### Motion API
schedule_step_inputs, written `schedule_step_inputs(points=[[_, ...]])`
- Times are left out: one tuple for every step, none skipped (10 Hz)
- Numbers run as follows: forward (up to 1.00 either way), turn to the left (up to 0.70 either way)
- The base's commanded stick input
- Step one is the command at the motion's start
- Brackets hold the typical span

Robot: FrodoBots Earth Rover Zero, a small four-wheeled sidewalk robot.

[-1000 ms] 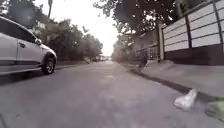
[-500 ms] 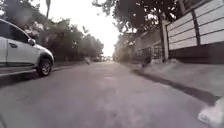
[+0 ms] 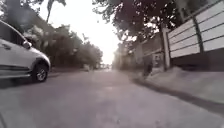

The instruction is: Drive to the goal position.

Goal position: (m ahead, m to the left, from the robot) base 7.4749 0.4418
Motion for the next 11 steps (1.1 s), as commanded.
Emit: schedule_step_inputs(points=[[1.00,-0.22],[1.00,-0.14],[1.00,-0.07],[1.00,0.00],[1.00,0.00],[1.00,0.00],[1.00,0.00],[1.00,0.00],[1.00,0.00],[1.00,0.00],[1.00,0.00]])
